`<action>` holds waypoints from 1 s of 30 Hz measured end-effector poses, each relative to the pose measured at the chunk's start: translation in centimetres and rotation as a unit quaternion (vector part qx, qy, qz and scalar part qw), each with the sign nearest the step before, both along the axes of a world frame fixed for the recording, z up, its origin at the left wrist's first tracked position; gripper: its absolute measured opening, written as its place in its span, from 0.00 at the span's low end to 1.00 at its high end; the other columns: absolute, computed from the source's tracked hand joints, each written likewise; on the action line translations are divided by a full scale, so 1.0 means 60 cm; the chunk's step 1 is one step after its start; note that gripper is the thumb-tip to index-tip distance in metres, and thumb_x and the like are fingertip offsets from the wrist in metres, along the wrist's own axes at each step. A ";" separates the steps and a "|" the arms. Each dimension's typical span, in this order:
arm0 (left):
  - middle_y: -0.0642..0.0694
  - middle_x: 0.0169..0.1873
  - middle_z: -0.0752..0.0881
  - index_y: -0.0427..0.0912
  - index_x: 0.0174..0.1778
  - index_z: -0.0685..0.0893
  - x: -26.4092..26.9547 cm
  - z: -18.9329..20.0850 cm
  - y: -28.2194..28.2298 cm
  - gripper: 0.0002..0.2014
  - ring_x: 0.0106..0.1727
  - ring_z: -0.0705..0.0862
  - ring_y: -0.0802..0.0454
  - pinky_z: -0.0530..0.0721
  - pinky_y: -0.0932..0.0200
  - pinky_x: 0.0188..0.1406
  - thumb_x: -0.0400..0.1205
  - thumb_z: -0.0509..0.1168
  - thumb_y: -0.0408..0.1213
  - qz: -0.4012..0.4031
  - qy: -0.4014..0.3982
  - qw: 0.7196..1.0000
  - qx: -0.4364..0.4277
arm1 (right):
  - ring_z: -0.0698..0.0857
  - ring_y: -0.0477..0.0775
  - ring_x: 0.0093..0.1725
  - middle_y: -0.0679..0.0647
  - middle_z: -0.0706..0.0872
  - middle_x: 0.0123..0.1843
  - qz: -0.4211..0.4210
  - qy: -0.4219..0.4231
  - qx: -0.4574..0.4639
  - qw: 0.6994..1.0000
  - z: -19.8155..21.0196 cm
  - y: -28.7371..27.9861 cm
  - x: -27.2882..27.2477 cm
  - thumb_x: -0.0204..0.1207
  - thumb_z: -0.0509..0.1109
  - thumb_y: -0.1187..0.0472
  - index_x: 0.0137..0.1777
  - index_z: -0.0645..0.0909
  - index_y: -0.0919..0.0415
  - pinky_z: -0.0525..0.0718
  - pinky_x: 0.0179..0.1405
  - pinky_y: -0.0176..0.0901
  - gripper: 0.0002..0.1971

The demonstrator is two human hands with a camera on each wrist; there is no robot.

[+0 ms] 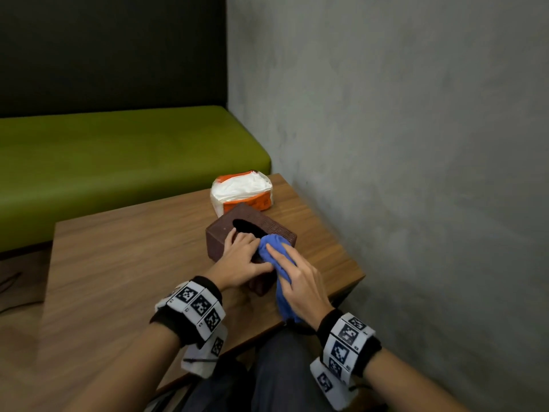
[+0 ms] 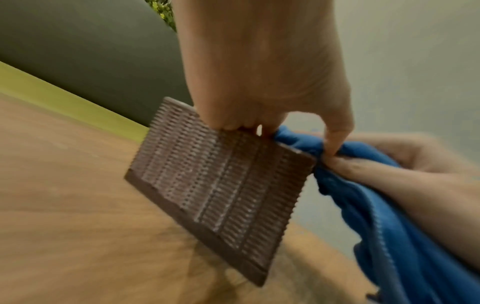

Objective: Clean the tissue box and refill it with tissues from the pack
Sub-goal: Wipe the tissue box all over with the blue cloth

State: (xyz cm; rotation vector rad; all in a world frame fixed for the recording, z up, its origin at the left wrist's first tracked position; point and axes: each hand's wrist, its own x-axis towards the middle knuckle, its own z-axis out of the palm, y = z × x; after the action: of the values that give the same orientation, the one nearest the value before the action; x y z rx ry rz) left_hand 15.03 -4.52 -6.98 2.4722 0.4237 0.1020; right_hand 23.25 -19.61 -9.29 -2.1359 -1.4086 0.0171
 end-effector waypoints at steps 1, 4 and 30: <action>0.44 0.55 0.80 0.45 0.64 0.78 -0.001 -0.001 0.003 0.47 0.67 0.71 0.52 0.36 0.57 0.77 0.57 0.49 0.73 -0.002 -0.017 1.000 0.013 | 0.82 0.62 0.64 0.59 0.76 0.74 0.010 -0.020 -0.020 1.000 0.001 -0.004 0.007 0.77 0.52 0.59 0.75 0.69 0.50 0.86 0.56 0.51 0.25; 0.48 0.56 0.83 0.46 0.58 0.83 -0.005 -0.008 0.005 0.53 0.68 0.72 0.56 0.40 0.53 0.80 0.49 0.51 0.83 -0.022 -0.037 0.998 0.045 | 0.80 0.62 0.68 0.59 0.75 0.75 -0.030 -0.026 -0.036 0.999 0.015 0.008 0.053 0.77 0.56 0.63 0.75 0.70 0.50 0.83 0.62 0.51 0.25; 0.45 0.54 0.84 0.45 0.54 0.88 0.002 0.008 0.024 0.44 0.68 0.74 0.51 0.42 0.55 0.79 0.51 0.55 0.70 -0.001 -0.034 0.999 0.015 | 0.76 0.60 0.71 0.54 0.71 0.78 -0.070 0.001 -0.059 0.996 0.036 0.052 0.029 0.77 0.60 0.68 0.76 0.69 0.51 0.77 0.68 0.50 0.27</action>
State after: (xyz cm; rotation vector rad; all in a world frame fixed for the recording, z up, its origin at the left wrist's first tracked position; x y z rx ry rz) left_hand 15.15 -3.10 -6.47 2.4902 0.3947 0.1920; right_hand 25.01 -16.49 -7.14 -2.3255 -1.2827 0.0503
